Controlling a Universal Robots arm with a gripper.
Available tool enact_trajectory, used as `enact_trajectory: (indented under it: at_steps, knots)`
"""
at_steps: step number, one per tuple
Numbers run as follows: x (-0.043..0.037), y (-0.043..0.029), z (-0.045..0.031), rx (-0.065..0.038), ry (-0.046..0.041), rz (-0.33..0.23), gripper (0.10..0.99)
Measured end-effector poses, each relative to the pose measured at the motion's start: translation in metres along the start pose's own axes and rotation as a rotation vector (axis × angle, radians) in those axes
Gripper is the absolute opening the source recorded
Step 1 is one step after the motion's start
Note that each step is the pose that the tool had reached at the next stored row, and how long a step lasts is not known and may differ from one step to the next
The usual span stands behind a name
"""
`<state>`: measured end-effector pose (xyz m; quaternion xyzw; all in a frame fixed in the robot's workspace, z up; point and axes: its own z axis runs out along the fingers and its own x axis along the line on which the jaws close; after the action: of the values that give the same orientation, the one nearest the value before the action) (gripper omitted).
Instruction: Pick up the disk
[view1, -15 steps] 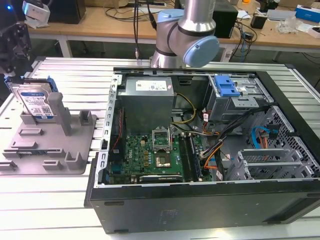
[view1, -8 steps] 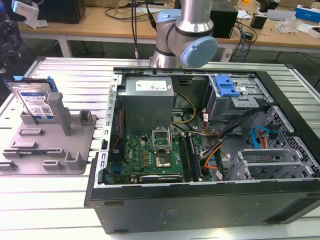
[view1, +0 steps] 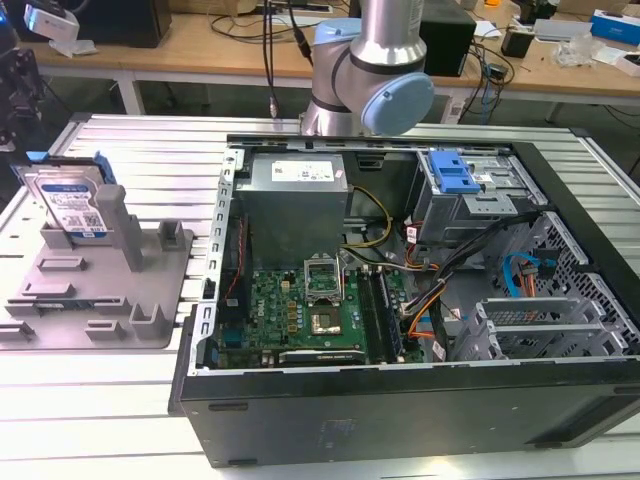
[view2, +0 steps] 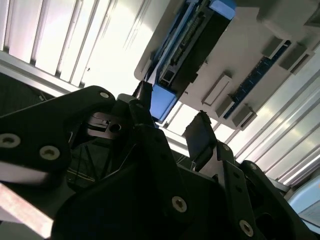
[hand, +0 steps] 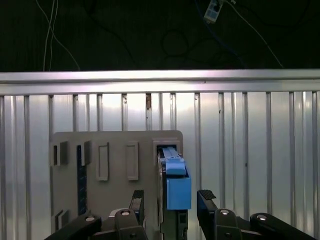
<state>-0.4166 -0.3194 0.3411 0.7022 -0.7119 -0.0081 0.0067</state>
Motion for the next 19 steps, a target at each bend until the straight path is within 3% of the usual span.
enact_trajectory:
  at_steps: [5,10,19]
  knots:
    - [-0.0042,0.0003,0.0069,0.000,0.0000,-0.003,0.545]
    - [-0.0042,0.0005,0.0084,0.000,0.0000,-0.003,0.545]
    - [-0.0042,0.0012,0.0184,0.000,0.0002,-0.003,0.545]
